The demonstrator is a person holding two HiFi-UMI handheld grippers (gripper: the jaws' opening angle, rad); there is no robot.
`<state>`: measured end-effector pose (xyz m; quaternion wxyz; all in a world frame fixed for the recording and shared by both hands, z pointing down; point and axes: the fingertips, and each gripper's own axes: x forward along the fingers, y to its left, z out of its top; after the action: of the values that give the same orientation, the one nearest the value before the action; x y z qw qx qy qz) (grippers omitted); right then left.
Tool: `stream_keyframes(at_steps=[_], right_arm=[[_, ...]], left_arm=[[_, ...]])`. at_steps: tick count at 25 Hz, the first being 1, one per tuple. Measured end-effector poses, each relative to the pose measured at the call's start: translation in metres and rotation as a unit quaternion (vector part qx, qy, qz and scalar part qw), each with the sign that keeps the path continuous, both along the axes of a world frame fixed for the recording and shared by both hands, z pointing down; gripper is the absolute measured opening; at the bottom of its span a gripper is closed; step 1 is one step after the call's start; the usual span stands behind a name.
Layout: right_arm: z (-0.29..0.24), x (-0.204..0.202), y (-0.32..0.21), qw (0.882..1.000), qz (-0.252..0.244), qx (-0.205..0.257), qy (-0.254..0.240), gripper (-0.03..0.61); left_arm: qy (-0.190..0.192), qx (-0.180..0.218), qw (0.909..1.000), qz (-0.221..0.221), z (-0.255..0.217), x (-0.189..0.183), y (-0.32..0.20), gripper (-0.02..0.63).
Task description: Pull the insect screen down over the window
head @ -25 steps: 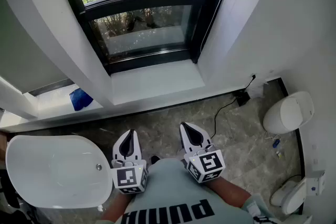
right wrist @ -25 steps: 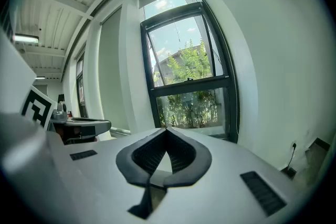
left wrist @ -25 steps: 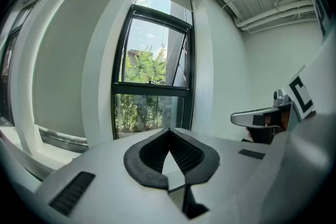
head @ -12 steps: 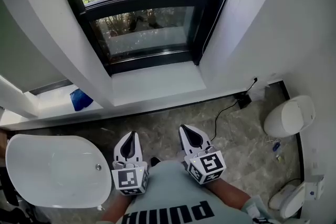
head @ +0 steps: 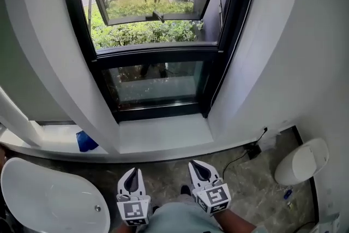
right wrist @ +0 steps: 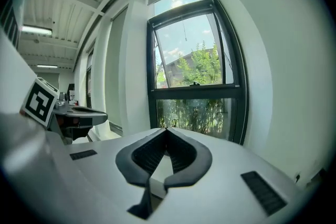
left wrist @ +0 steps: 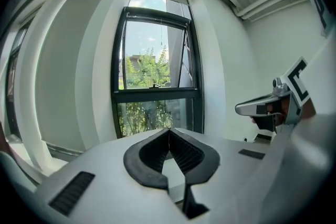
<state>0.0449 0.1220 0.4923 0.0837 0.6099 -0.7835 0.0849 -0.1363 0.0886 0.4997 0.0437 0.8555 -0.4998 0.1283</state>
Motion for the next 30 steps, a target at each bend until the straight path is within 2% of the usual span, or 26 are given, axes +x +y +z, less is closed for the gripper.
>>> stream_keyframes(at_steps=[4, 9, 10, 13, 16, 19, 23, 28, 30], right_arm=[[-0.043, 0.033, -0.052, 0.995, -0.046, 0.058, 0.060, 0.004], [-0.107, 0.083, -0.113, 0.983, -0.086, 0.121, 0.109, 0.005], [-0.117, 0.091, -0.123, 0.980, -0.094, 0.133, 0.113, 0.005], [-0.143, 0.112, -0.151, 0.973, -0.116, 0.160, 0.119, 0.015], [-0.167, 0.127, -0.177, 0.964, -0.132, 0.178, 0.143, 0.019], [-0.190, 0.131, -0.204, 0.954, -0.144, 0.197, 0.174, 0.046], [-0.233, 0.131, -0.245, 0.940, -0.145, 0.226, 0.212, 0.085], [-0.306, 0.121, -0.303, 0.912, -0.121, 0.258, 0.296, 0.114], [-0.341, 0.120, -0.322, 0.901, -0.103, 0.273, 0.320, 0.114]], left_arm=[[-0.048, 0.047, 0.9976, -0.019, -0.034, 0.017, -0.047, 0.015], [-0.079, 0.107, 0.9911, -0.015, -0.097, 0.057, -0.105, 0.017], [-0.089, 0.117, 0.9890, -0.012, -0.108, 0.065, -0.114, 0.024], [-0.115, 0.145, 0.9827, 0.005, -0.136, 0.091, -0.135, 0.097], [-0.130, 0.166, 0.9774, 0.004, -0.162, 0.104, -0.156, 0.101], [-0.173, 0.204, 0.9636, -0.002, -0.194, 0.105, -0.182, 0.101], [-0.245, 0.247, 0.9373, 0.005, -0.241, 0.102, -0.227, 0.126], [-0.293, 0.252, 0.9219, 0.025, -0.297, 0.081, -0.300, 0.154], [-0.303, 0.271, 0.9137, 0.020, -0.328, 0.073, -0.329, 0.174]])
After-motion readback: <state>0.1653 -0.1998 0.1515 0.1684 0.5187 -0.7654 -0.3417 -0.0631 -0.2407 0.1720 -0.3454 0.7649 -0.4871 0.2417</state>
